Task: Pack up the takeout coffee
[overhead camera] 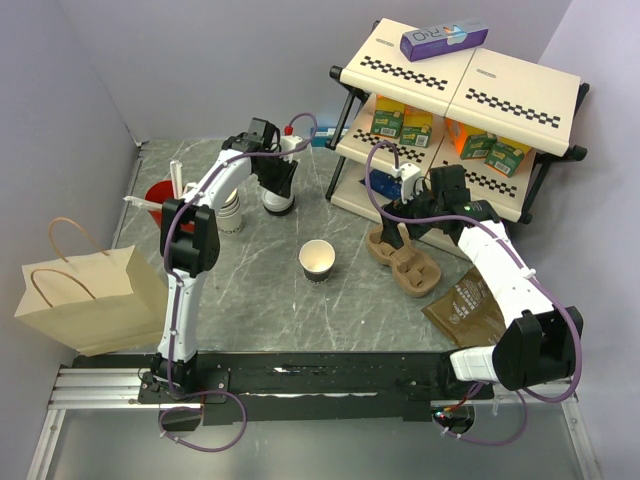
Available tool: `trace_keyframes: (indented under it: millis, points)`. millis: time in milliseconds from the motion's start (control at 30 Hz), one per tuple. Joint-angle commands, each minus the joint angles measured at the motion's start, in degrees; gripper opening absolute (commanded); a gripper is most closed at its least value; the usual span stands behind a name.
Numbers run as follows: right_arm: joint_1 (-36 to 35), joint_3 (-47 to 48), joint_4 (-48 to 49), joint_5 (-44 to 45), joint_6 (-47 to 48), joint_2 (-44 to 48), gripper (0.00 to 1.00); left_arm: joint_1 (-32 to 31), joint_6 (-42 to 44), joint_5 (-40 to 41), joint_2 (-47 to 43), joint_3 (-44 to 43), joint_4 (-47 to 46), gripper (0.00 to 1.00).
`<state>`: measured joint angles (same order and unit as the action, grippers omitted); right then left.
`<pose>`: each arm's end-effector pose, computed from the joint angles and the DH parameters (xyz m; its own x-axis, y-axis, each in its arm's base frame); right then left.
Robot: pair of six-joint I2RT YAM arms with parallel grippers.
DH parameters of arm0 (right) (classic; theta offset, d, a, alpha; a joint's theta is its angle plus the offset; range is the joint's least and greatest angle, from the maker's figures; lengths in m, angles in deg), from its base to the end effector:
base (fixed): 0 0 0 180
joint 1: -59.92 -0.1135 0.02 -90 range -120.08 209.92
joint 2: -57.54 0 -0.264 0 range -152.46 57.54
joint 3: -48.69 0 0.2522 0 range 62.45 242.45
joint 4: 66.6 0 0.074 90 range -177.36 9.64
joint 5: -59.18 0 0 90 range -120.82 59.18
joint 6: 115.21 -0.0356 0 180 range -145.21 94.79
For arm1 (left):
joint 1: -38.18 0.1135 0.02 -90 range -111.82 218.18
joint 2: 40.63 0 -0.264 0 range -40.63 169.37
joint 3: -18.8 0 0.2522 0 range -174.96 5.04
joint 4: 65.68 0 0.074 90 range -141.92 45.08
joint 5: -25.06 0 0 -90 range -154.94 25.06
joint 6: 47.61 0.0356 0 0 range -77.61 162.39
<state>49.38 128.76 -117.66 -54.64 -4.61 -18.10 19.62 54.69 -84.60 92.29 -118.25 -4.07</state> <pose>0.2718 0.0652 0.3113 -0.5142 -0.4231 -0.7461 -0.6633 0.7476 0.0332 0.4788 -0.1734 0.2343 -0.6806 0.4401 -0.5857 0.6307 0.7588 -0.1627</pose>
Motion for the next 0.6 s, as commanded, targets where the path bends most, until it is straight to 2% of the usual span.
trace_keyframes:
  millis: [0, 267, 567]
  points:
    - [0.35, -0.03, 0.91, -1.23, 0.32, 1.98, 1.0, -0.24, -0.34, -1.96, 0.14, -1.78, 0.04, 0.34]
    - [0.35, 0.14, 0.82, -1.32, 0.32, 1.72, 1.0, -0.5, -0.16, -3.02, 0.67, -1.61, 1.1, 0.35]
    - [0.26, 0.32, 0.74, -1.06, 0.58, 1.63, 1.0, -0.68, -0.43, -2.49, 1.37, -2.4, 1.01, 0.3]
